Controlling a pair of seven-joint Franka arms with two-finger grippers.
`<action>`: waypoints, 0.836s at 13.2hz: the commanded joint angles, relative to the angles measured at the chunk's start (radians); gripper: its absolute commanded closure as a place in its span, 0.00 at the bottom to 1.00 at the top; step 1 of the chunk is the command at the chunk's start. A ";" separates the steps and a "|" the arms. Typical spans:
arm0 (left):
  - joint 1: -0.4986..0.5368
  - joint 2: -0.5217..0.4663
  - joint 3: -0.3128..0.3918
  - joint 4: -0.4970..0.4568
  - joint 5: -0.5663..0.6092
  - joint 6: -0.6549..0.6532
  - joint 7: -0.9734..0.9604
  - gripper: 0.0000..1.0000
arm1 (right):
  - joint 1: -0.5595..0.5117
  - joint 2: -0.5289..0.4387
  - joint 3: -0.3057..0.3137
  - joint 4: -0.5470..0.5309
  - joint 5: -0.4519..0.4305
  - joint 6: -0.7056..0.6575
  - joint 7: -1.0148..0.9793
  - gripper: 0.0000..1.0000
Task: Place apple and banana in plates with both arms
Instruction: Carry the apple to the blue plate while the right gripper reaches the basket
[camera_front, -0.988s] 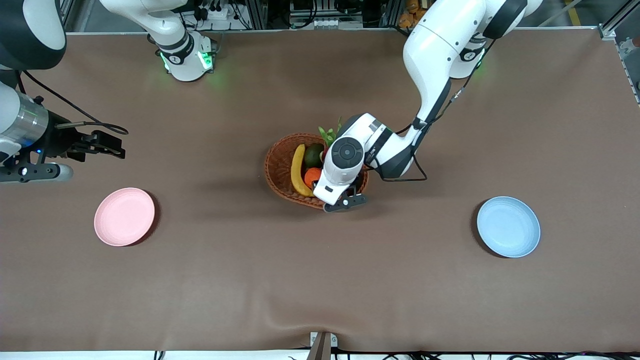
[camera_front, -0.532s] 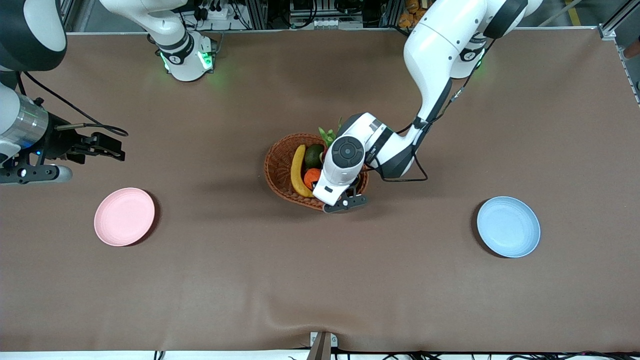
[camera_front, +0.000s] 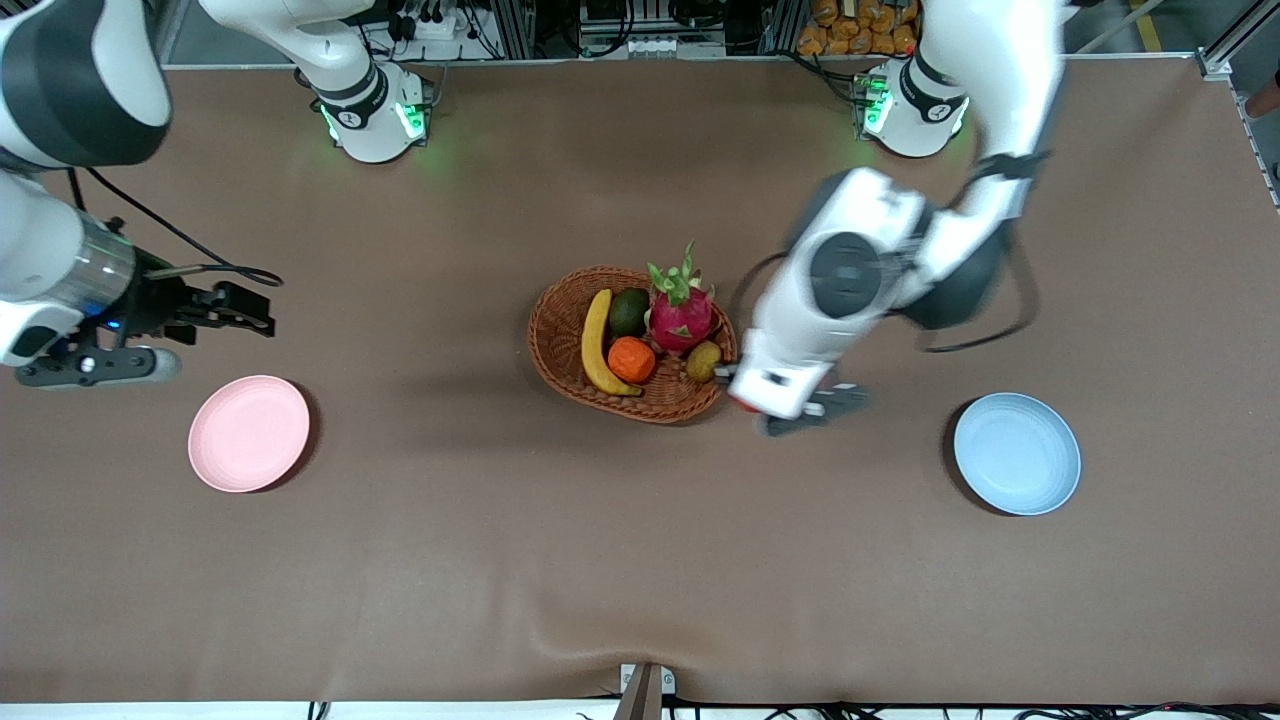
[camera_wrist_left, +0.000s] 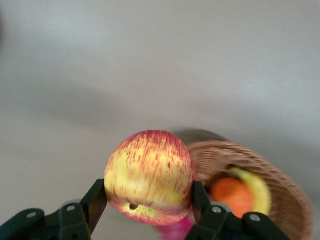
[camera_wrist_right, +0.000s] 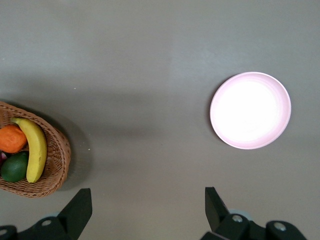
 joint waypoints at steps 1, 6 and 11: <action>0.136 -0.031 -0.001 -0.060 0.017 -0.088 0.189 1.00 | 0.111 0.073 -0.010 0.016 -0.009 -0.001 0.010 0.00; 0.380 -0.021 -0.007 -0.209 0.089 0.084 0.557 1.00 | 0.217 0.106 -0.007 -0.059 0.093 0.024 0.052 0.00; 0.532 0.117 -0.004 -0.214 0.091 0.289 0.849 1.00 | 0.352 0.144 -0.007 -0.255 0.156 0.348 0.238 0.00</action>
